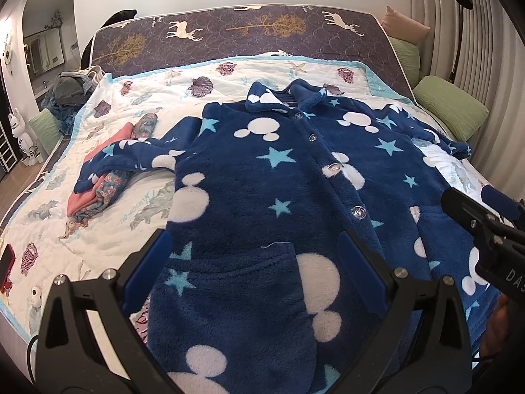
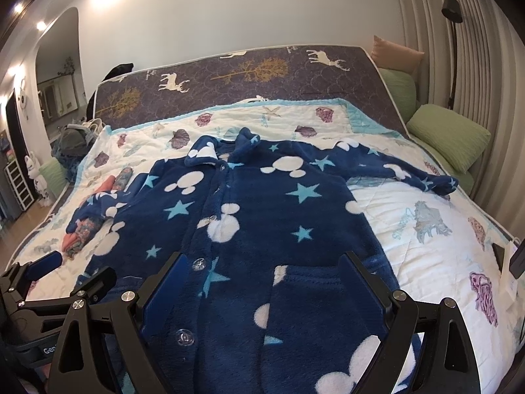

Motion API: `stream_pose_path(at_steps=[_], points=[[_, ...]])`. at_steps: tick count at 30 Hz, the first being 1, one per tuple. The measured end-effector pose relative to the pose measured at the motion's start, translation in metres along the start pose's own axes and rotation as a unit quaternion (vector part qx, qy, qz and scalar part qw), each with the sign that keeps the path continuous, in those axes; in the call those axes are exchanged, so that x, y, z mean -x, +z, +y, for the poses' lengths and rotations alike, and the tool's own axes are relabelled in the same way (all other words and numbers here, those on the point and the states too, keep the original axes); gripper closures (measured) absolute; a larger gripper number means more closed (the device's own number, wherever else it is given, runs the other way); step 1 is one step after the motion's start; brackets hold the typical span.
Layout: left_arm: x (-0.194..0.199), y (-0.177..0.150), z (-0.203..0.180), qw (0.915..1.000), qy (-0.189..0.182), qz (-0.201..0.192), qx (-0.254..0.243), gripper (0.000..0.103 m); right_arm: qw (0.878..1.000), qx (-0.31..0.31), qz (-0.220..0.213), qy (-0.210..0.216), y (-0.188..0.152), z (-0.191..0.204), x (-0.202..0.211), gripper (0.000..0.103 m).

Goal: Fold small clothes

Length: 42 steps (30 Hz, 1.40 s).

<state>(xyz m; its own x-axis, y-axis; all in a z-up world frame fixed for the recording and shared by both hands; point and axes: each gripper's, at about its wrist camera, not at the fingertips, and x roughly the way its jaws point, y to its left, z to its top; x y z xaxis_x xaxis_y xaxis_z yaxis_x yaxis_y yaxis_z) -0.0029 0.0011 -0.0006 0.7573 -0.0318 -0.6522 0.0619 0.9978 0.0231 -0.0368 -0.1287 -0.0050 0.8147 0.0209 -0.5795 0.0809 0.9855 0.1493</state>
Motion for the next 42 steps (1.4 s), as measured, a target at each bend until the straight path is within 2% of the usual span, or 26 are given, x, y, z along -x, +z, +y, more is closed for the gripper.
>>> stream_pose_path(at_steps=[2, 8, 9, 12, 14, 23, 26, 28, 31, 33, 36, 37, 38, 41, 42], points=[[0.000, 0.000, 0.004, 0.9998, -0.006, 0.020, 0.005, 0.002, 1.000, -0.005, 0.005, 0.002, 0.000, -0.001, -0.001, 0.009], [-0.001, 0.001, 0.006, 0.9992, -0.013, 0.035, 0.016, 0.002, 1.000, -0.005, 0.002, -0.004, 0.002, 0.000, -0.001, 0.009], [-0.001, 0.001, 0.006, 0.9995, -0.001, 0.033, 0.005, 0.002, 1.000, 0.000, 0.001, -0.005, 0.002, 0.002, 0.000, 0.009], [-0.002, 0.000, 0.009, 0.9997, 0.004, 0.024, 0.007, 0.002, 1.000, 0.010, -0.001, -0.009, 0.002, 0.007, 0.000, 0.009], [-0.003, 0.000, 0.014, 0.9994, 0.016, 0.031, -0.005, 0.002, 1.000, 0.009, 0.002, -0.005, 0.002, 0.009, -0.001, 0.009], [-0.006, 0.001, 0.029, 0.9996, 0.018, 0.022, 0.007, 0.002, 1.000, 0.022, 0.001, -0.006, 0.008, 0.018, -0.004, 0.009], [-0.010, 0.005, 0.042, 0.9995, 0.012, 0.019, 0.021, 0.002, 0.999, 0.034, -0.003, -0.007, 0.010, 0.023, -0.004, 0.009], [-0.017, 0.009, 0.064, 0.9982, 0.002, 0.023, 0.055, 0.002, 0.999, 0.042, -0.005, -0.006, 0.012, 0.027, -0.004, 0.009], [-0.027, 0.016, 0.104, 0.9935, 0.009, 0.020, 0.112, 0.002, 0.999, 0.049, -0.002, 0.002, 0.017, 0.032, -0.008, 0.009], [-0.037, 0.020, 0.136, 0.9892, 0.030, 0.016, 0.143, 0.002, 0.999, 0.052, 0.001, 0.009, 0.022, 0.036, -0.013, 0.009], [-0.057, 0.025, 0.172, 0.9843, 0.055, 0.028, 0.165, 0.002, 0.998, 0.051, 0.010, 0.018, 0.029, 0.040, -0.024, 0.009], [-0.068, 0.027, 0.190, 0.9807, 0.060, 0.032, 0.184, 0.004, 0.998, 0.050, 0.013, 0.021, 0.030, 0.040, -0.027, 0.009], [-0.078, 0.027, 0.201, 0.9772, 0.053, 0.036, 0.202, 0.009, 0.998, 0.048, 0.017, 0.024, 0.032, 0.041, -0.033, 0.009], [-0.108, 0.030, 0.244, 0.9595, 0.036, 0.030, 0.278, 0.023, 0.998, 0.049, 0.023, 0.022, 0.033, 0.043, -0.044, 0.009], [-0.120, 0.031, 0.256, 0.9520, 0.033, 0.032, 0.303, 0.025, 0.998, 0.051, 0.026, 0.018, 0.032, 0.044, -0.049, 0.009]])
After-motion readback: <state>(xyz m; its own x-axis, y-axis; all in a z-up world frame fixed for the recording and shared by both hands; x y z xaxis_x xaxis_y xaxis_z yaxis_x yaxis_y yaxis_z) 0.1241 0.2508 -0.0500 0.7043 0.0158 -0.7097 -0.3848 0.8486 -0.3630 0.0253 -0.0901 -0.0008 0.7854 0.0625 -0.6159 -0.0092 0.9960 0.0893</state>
